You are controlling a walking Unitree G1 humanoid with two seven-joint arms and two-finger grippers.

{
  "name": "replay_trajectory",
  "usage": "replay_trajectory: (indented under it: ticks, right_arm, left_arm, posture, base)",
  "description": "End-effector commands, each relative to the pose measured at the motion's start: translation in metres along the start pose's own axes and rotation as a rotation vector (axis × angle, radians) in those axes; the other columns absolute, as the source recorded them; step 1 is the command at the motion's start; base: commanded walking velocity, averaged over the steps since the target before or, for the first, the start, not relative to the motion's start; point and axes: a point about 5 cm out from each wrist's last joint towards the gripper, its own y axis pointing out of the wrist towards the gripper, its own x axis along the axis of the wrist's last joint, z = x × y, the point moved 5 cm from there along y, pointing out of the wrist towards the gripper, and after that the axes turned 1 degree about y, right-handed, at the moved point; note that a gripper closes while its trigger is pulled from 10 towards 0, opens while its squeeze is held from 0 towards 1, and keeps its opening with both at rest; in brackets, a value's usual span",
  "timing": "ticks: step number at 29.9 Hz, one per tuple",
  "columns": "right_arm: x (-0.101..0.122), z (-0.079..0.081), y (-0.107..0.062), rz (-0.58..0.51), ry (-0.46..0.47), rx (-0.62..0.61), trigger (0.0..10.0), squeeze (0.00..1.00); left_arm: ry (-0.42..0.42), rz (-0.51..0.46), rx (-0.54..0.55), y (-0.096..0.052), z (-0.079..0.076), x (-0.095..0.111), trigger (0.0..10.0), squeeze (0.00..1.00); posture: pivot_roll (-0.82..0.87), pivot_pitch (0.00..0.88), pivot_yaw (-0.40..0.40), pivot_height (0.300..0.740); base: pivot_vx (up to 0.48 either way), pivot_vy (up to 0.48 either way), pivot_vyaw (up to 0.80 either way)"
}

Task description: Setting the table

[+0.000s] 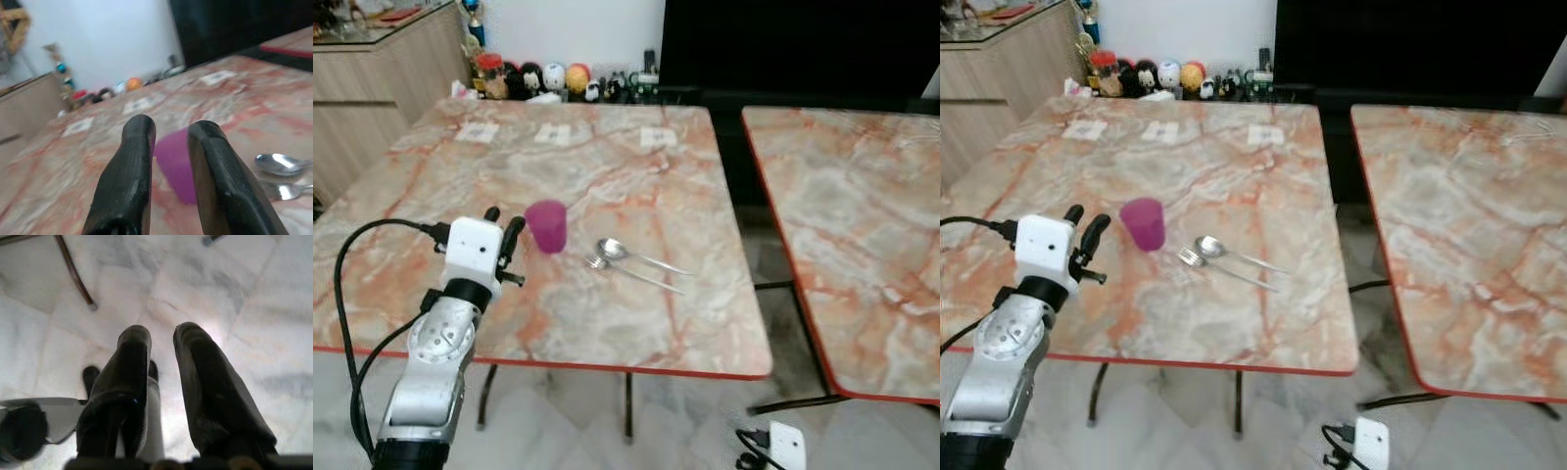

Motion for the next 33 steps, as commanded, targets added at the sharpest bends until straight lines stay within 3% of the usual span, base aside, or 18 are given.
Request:
replay_trajectory:
  ticks: [1, 16, 33]
  right_arm:
    - [0.0001, 0.0025, 0.0005, 0.003, 0.005, 0.003, 10.0, 0.00]
    - [0.0013, 0.0035, 0.0006, -0.003, -0.011, 0.007, 10.0, 0.00]
    - [0.0005, 0.0056, 0.0006, 0.000, -0.005, 0.016, 10.0, 0.00]
  left_arm:
    - [0.019, -0.009, 0.009, -0.0004, 0.0052, 0.0026, 10.0, 0.00]
    - [0.024, -0.018, 0.017, -0.0008, 0.0065, 0.0041, 10.0, 0.00]
    - [0.029, -0.016, 0.017, -0.0007, 0.0074, 0.0043, 10.0, 0.00]
  posture:
    - [0.14, 0.013, -0.039, 0.740]
    - [0.14, 0.015, -0.037, 0.740]
    - [0.14, 0.012, -0.031, 0.740]
  base:
    - [0.000, 0.000, 0.00]
    - [0.000, 0.000, 0.00]
    - [0.000, 0.000, 0.80]
